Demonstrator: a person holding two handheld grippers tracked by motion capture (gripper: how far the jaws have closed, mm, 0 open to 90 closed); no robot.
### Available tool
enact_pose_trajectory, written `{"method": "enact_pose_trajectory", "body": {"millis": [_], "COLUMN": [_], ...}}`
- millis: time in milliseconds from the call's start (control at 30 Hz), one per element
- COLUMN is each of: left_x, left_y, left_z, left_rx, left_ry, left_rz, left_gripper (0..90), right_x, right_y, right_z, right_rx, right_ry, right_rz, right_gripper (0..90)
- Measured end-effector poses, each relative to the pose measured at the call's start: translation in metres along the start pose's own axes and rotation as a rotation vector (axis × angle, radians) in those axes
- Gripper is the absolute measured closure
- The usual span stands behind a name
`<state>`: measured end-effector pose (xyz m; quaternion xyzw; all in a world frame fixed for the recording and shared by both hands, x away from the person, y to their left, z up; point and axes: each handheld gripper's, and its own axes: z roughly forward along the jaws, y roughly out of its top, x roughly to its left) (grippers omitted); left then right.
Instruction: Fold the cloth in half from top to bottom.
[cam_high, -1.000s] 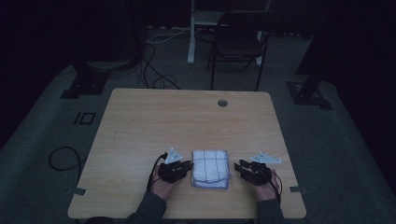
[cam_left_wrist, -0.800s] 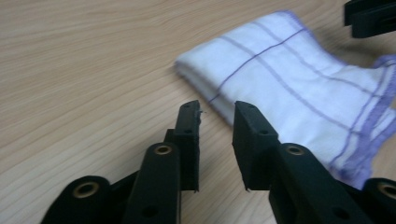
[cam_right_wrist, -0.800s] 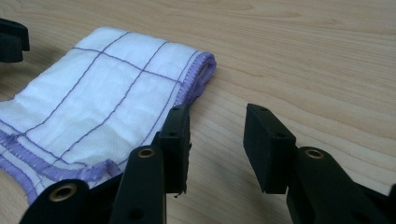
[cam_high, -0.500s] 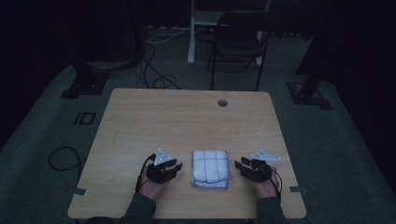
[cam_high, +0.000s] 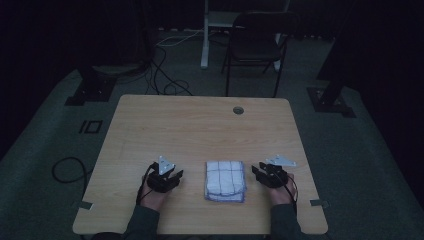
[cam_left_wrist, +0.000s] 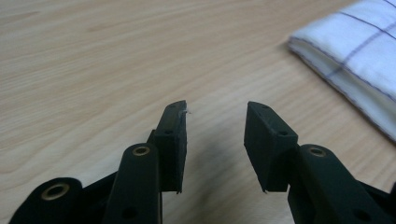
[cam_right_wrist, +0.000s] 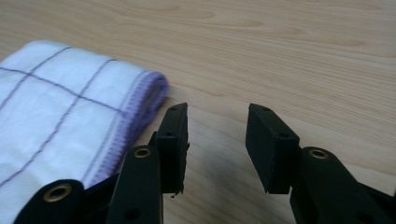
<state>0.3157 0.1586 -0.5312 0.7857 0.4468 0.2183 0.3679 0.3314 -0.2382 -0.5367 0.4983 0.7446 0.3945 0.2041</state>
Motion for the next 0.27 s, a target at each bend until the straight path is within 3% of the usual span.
{"method": "enact_pose_trajectory", "body": {"millis": [67, 267], "left_x": [0.005, 0.016], "left_y": [0.000, 0.000], "left_z": [-0.002, -0.004], "left_rx": [-0.005, -0.001], "left_ry": [0.011, 0.037], "left_rz": [-0.018, -0.046], "left_gripper": [59.3, 57.7], "right_x": [-0.005, -0.010], "right_y": [-0.001, -0.003], "right_z": [-0.002, -0.003], "right_rx": [0.000, 0.007], "right_ry": [-0.018, -0.043], "right_rz": [0.020, 0.022], "right_gripper": [58.6, 59.4]}}
